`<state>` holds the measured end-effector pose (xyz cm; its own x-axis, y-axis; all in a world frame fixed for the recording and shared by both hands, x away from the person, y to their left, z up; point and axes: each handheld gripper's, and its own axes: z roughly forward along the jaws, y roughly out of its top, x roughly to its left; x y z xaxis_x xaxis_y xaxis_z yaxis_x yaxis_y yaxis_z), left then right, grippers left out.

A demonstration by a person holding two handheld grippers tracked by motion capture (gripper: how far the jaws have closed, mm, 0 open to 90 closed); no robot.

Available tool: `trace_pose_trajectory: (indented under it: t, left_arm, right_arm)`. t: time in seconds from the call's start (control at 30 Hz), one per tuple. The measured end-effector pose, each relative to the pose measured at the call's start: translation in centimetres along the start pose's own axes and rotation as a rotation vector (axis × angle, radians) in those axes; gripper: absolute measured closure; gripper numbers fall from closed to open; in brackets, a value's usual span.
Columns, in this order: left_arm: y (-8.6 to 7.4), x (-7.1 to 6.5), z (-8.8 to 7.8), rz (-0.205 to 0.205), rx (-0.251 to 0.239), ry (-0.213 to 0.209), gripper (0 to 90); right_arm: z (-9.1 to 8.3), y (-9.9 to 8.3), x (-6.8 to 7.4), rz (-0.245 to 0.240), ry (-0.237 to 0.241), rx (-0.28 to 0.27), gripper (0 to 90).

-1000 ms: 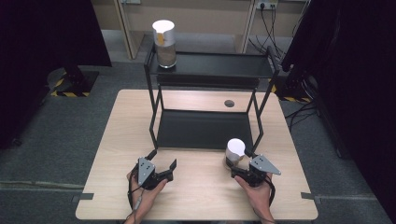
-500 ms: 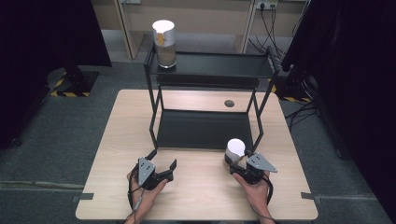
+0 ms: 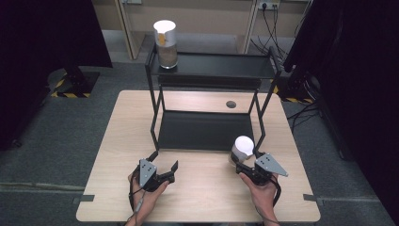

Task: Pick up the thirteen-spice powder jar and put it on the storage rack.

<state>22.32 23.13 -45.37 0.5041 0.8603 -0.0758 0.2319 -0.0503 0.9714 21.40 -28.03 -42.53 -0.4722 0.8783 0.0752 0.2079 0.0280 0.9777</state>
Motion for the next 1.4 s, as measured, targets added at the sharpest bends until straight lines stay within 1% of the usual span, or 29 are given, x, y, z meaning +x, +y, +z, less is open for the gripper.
trace_pose_trajectory:
  t: [0.17, 0.23, 0.4, 0.43, 0.53, 0.63, 0.83, 1.13, 1.4]
  left_arm:
    - [0.0, 0.0, 0.0, 0.000, -0.002, 0.001, 11.6]
    - [0.0, 0.0, 0.0, -0.001, -0.002, 0.002, 11.6]
    - [0.0, 0.0, 0.0, -0.005, -0.001, 0.002, 11.6]
    - [0.0, 0.0, 0.0, -0.005, -0.001, 0.002, 11.6]
    - [0.0, 0.0, 0.0, -0.005, -0.001, 0.002, 11.6]
    - [0.0, 0.0, 0.0, -0.006, 0.000, 0.001, 11.6]
    - [0.0, 0.0, 0.0, -0.007, 0.000, 0.002, 11.6]
    - [0.0, 0.0, 0.0, -0.005, -0.001, 0.002, 11.6]
    - [0.0, 0.0, 0.0, -0.007, 0.001, 0.002, 11.6]
  right_arm:
    - [-0.3, 1.0, 0.2, -0.004, -0.008, -0.042, 30.8]
    - [-0.3, 1.3, 0.2, -0.003, -0.010, -0.049, 30.8]
    - [-0.3, 2.9, 0.0, -0.017, -0.023, -0.087, 30.8]
    - [-0.3, 2.9, 0.0, -0.017, -0.023, -0.087, 30.8]
    - [-0.3, 4.0, -0.2, -0.015, -0.031, -0.118, 30.8]
    - [-0.3, 4.6, -0.3, -0.016, -0.036, -0.137, 30.8]
    - [-0.2, 5.7, -0.6, -0.017, -0.046, -0.159, 30.8]
    - [0.1, 6.7, -0.8, -0.018, -0.055, -0.176, 30.8]
    - [0.3, 8.4, -1.1, -0.028, -0.064, -0.199, 30.9]
